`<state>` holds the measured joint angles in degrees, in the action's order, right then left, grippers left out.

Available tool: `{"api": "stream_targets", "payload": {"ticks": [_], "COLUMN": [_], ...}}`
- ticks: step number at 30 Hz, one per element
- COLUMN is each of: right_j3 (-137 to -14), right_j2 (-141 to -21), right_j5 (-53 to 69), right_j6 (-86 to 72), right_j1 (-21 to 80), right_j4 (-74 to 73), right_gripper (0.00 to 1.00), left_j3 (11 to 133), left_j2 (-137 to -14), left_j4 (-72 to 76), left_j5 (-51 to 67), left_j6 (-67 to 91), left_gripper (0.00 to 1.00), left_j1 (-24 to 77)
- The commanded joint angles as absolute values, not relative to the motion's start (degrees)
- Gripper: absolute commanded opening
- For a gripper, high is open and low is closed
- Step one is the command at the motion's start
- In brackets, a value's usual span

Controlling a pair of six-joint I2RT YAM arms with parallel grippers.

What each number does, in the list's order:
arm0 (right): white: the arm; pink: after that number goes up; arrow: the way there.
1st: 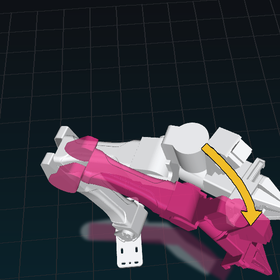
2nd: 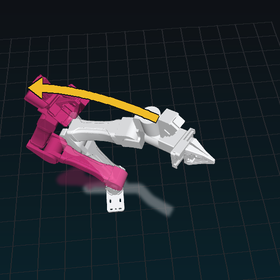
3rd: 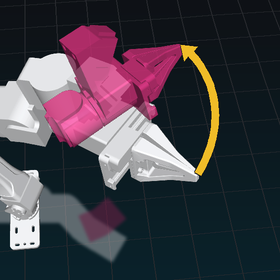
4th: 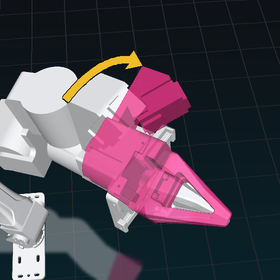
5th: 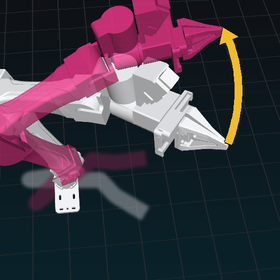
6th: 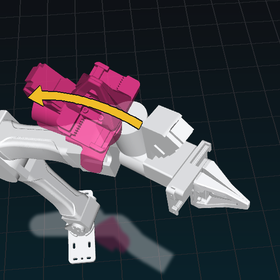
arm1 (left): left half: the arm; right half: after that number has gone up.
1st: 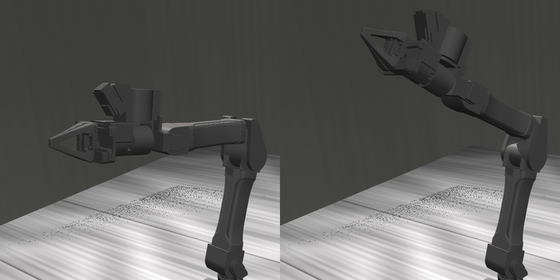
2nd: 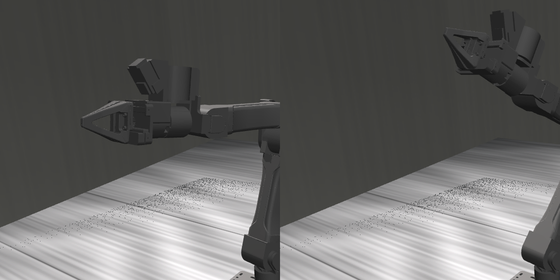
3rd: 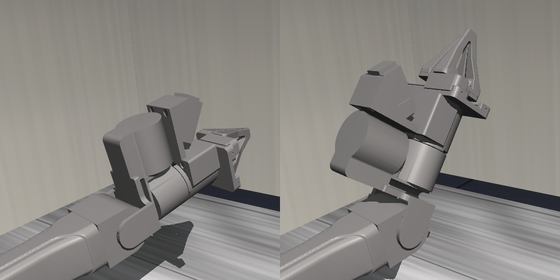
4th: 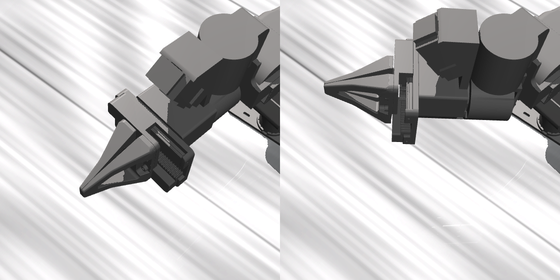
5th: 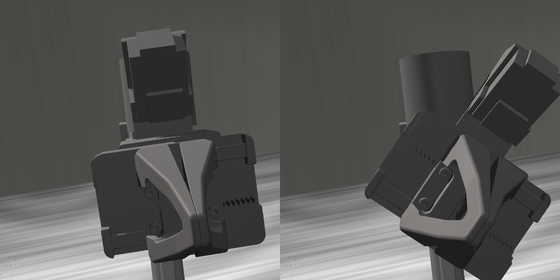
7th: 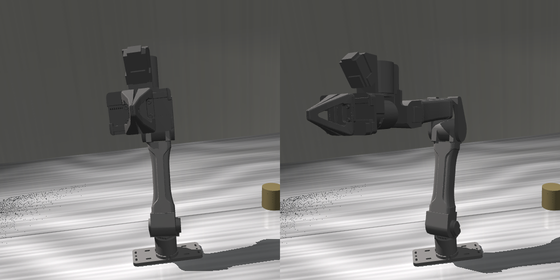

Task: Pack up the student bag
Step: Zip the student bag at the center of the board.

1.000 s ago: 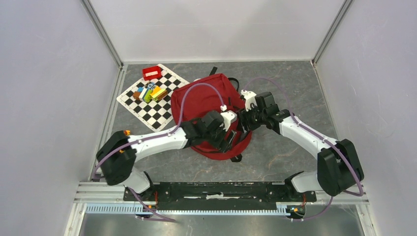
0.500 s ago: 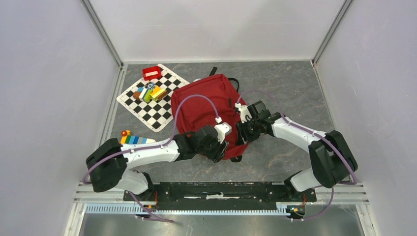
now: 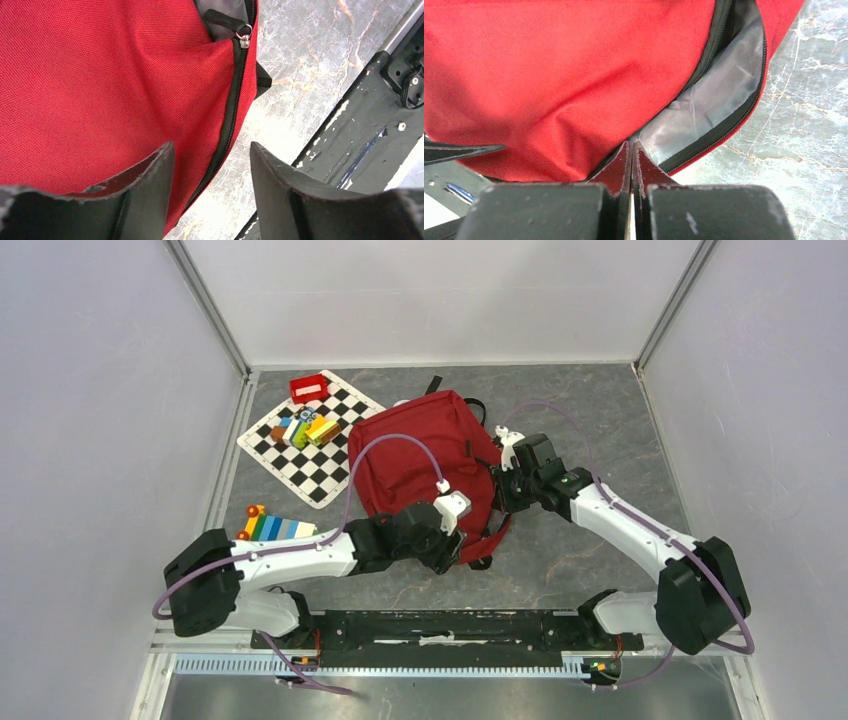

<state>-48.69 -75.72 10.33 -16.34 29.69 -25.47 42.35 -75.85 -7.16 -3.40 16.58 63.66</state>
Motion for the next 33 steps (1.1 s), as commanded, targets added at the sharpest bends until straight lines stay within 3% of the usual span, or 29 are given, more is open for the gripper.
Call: {"api": "stream_targets", "payload": {"ticks": [1,5,6,11,19,33], "right_j3": [-49.8,-47.6,-47.1,-41.2,-29.0,-26.4], "right_j2": [-74.3,-74.3,-74.6,-73.2,-67.3,-59.7], "right_j5": [8.8,10.6,10.8,13.4,12.8,10.9], "right_j6": [-19.2,-21.4,-21.9,-27.9,-35.7,-32.6], "right_j1": [29.8,29.8,29.8,29.8,29.8,29.9], "right_j4": [-24.2,-25.7,-26.5,-24.7,-14.1,-8.7], "right_gripper": [0.00,0.00,0.06,0.28,0.33,0.49], "left_j3": [44.8,46.1,46.6,46.8,43.7,46.4], "left_j2": [-75.4,-79.1,-80.3,-84.5,-90.0,-100.8], "left_j4": [-6.1,-2.0,-1.4,1.0,3.8,7.7], "left_j5": [-6.0,-6.2,-6.4,-8.7,-18.6,-35.6], "left_j6": [17.1,16.8,16.7,16.0,16.9,22.4], "left_gripper": [0.68,0.70,0.68,0.42,0.29,0.08], "left_j1": [64.7,65.1,65.3,68.7,76.7,81.6]}}
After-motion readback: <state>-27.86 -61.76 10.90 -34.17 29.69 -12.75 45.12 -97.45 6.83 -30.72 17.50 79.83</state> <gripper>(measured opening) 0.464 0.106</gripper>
